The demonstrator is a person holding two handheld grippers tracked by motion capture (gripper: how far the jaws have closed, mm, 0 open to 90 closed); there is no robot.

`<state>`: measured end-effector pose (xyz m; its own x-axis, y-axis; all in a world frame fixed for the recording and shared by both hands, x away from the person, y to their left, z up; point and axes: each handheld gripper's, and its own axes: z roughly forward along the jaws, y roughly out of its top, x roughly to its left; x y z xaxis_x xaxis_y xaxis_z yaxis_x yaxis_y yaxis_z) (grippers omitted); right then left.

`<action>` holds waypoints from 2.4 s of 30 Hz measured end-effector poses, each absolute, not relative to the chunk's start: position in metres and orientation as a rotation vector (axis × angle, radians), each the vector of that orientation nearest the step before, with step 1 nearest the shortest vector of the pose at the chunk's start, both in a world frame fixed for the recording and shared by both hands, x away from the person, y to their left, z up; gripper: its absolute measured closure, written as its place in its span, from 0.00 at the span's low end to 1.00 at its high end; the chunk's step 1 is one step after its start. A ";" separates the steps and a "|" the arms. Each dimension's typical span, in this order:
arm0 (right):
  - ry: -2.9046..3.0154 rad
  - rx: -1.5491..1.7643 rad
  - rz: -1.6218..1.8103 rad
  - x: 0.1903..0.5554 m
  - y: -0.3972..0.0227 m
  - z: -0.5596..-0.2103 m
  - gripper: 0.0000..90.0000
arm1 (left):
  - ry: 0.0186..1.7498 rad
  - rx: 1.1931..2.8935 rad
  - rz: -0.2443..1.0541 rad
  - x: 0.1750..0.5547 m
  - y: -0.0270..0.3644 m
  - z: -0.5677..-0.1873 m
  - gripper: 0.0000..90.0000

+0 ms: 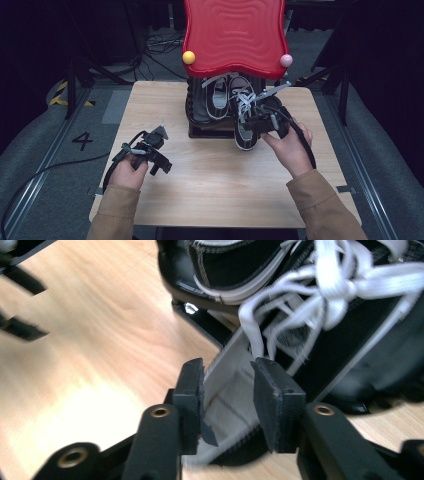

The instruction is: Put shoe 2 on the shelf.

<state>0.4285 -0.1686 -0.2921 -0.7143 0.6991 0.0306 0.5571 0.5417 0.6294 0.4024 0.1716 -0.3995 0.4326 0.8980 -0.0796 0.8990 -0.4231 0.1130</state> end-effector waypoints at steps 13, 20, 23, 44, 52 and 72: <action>2.756 0.851 0.773 0.393 -0.191 -0.310 0.92 | 1.590 2.557 -0.020 0.404 0.166 -0.399 0.19; 2.844 0.839 0.703 0.394 -0.185 -0.344 0.99 | 1.594 2.557 -0.014 0.403 0.166 -0.400 0.19; 2.851 0.833 0.659 0.399 -0.180 -0.359 0.99 | 1.590 2.556 -0.016 0.403 0.166 -0.400 0.19; 2.745 0.879 0.691 0.409 -0.161 -0.377 1.00 | 1.600 2.562 -0.027 0.398 0.172 -0.405 0.19; 2.619 0.952 0.662 0.416 -0.162 -0.372 1.00 | 1.602 2.564 -0.035 0.399 0.173 -0.406 0.19; 2.546 0.999 0.694 0.444 -0.151 -0.366 1.00 | 1.601 2.557 -0.031 0.398 0.173 -0.405 0.19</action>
